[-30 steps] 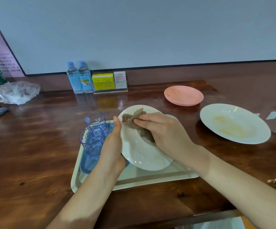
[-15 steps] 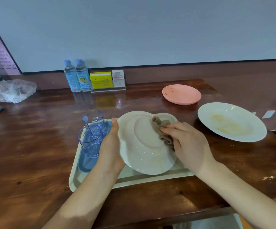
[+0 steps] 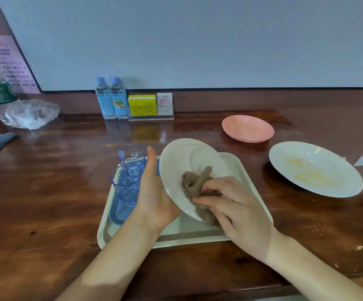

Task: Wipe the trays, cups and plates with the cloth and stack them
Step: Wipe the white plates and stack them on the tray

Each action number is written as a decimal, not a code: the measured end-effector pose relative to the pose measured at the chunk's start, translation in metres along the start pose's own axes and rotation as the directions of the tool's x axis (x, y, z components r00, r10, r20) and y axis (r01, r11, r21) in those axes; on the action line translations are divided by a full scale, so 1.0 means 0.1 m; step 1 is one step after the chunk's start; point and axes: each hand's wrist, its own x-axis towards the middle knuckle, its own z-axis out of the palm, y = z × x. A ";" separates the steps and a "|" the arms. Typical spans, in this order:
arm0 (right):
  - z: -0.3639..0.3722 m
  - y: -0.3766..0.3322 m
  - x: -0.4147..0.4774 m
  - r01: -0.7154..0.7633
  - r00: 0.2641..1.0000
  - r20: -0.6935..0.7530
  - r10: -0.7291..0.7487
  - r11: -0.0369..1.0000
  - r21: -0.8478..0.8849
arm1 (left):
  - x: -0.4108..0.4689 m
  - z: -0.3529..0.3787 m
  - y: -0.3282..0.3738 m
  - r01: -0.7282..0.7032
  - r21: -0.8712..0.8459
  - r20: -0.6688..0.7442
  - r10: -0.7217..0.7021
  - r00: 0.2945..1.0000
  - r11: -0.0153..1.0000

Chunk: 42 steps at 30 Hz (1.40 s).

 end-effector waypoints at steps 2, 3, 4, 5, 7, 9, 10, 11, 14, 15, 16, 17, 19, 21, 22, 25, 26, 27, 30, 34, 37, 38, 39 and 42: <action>0.04 -0.02 0.17 0.107 0.992 0.079 -0.103 0.993 -0.043 | 0.00 0.00 0.01 0.009 -0.001 0.039 -0.009 0.999 1.000; 0.06 -0.02 0.27 0.153 0.984 0.105 -0.145 0.986 -0.072 | 0.00 0.00 0.01 -0.007 -0.007 0.040 0.007 0.999 1.000; 0.08 0.01 0.38 0.195 0.976 0.117 -0.183 0.976 -0.098 | 0.00 0.00 0.01 -0.032 -0.015 0.038 0.032 0.999 0.999; 0.09 0.05 0.49 0.233 0.969 0.117 -0.219 0.965 -0.120 | 0.01 0.01 0.00 -0.059 -0.023 0.034 0.060 0.998 0.998; 0.05 0.16 0.71 0.273 0.959 0.128 -0.254 0.948 -0.166 | 0.02 0.06 -0.02 -0.095 -0.039 0.026 0.096 0.995 0.995; -0.05 0.23 0.89 0.240 0.967 0.143 -0.212 0.946 -0.219 | 0.00 0.09 -0.04 -0.105 -0.042 0.048 0.107 0.993 0.994; -0.06 0.24 0.92 0.209 0.974 0.140 -0.180 0.951 -0.227 | 0.00 0.09 -0.04 -0.104 -0.038 0.059 0.107 0.993 0.994; -0.04 0.24 0.92 0.193 0.977 0.134 -0.167 0.957 -0.216 | -0.01 0.10 -0.03 -0.106 -0.041 0.063 0.108 0.992 0.994; 0.13 0.14 0.77 0.252 0.952 0.205 -0.226 0.961 -0.110 | 0.01 0.05 -0.01 -0.144 -0.027 0.016 0.144 0.989 0.989; 0.17 0.11 0.71 0.285 0.938 0.228 -0.262 0.955 -0.076 | 0.01 0.02 0.00 -0.141 -0.023 0.013 0.141 0.990 0.990; 0.19 0.11 0.68 0.315 0.927 0.233 -0.293 0.947 -0.062 | 0.01 0.02 0.00 -0.125 -0.022 0.020 0.126 0.992 0.992; 0.18 0.13 0.68 0.325 0.924 0.230 -0.304 0.944 -0.059 | 0.01 0.02 0.00 -0.116 -0.020 0.029 0.116 0.993 0.993; 0.09 0.15 0.77 0.289 0.936 0.232 -0.267 0.955 -0.068 | 0.01 0.05 -0.02 -0.153 -0.004 0.049 0.154 0.987 0.988; -0.04 0.18 0.90 0.191 0.960 0.221 -0.175 0.980 -0.054 | 0.02 0.08 -0.03 -0.188 0.005 0.081 0.187 0.979 0.982; -0.11 0.20 0.97 0.106 0.970 0.220 -0.100 0.994 -0.014 | 0.02 0.07 -0.04 -0.188 0.030 0.098 0.185 0.978 0.982; -0.22 0.34 1.11 -0.113 0.971 0.225 0.083 0.986 0.122 | -0.01 0.05 -0.07 -0.165 0.150 0.129 0.146 0.981 0.975; -0.21 0.40 1.12 -0.144 0.971 0.213 0.113 0.980 0.139 | -0.02 0.06 -0.08 -0.157 0.155 0.112 0.141 0.984 0.975; -0.20 0.44 1.12 -0.163 0.971 0.198 0.132 0.975 0.150 | -0.03 0.05 -0.08 -0.146 0.159 0.096 0.132 0.987 0.976; -0.14 0.41 1.10 -0.126 0.983 0.150 0.107 0.985 0.122 | -0.04 0.06 -0.07 -0.143 0.164 0.048 0.137 0.989 0.976; -0.08 0.14 1.07 0.051 0.968 0.232 -0.094 0.981 0.187 | -0.02 0.04 -0.08 -0.169 0.162 0.056 0.162 0.985 0.972; -0.09 0.20 1.09 0.030 0.946 0.308 -0.106 0.969 0.244 | -0.01 0.04 -0.10 -0.181 0.209 0.052 0.174 0.983 0.961; -0.12 0.25 1.09 0.009 0.947 0.309 -0.087 0.969 0.246 | -0.02 0.05 -0.11 -0.186 0.227 0.051 0.179 0.982 0.956; -0.15 0.31 1.09 -0.020 0.954 0.294 -0.057 0.968 0.252 | -0.02 0.05 -0.11 -0.188 0.243 0.054 0.180 0.982 0.952; -0.29 0.53 1.07 -0.195 0.967 0.213 0.143 0.949 0.246 | -0.04 0.08 -0.12 -0.181 0.284 0.045 0.176 0.983 0.942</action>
